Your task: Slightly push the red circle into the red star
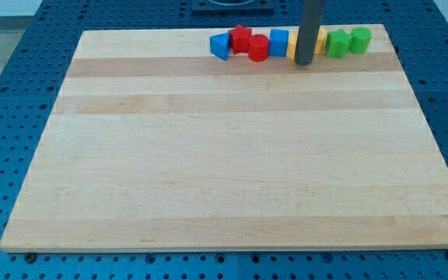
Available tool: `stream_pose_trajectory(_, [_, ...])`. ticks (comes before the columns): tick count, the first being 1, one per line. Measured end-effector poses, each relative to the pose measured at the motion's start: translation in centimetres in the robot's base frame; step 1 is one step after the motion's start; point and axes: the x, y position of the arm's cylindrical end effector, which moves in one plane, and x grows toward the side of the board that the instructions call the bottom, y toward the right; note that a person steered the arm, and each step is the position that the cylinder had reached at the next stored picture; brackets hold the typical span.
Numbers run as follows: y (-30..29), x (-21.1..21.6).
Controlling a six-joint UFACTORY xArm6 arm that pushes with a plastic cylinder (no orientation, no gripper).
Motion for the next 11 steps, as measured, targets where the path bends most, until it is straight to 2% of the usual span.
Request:
stream_pose_trajectory(5, [0.0, 0.0])
stream_pose_trajectory(6, [-3.9, 1.7])
stream_pose_trajectory(8, [-6.7, 1.8])
stream_pose_trajectory(11, [-7.4, -1.0])
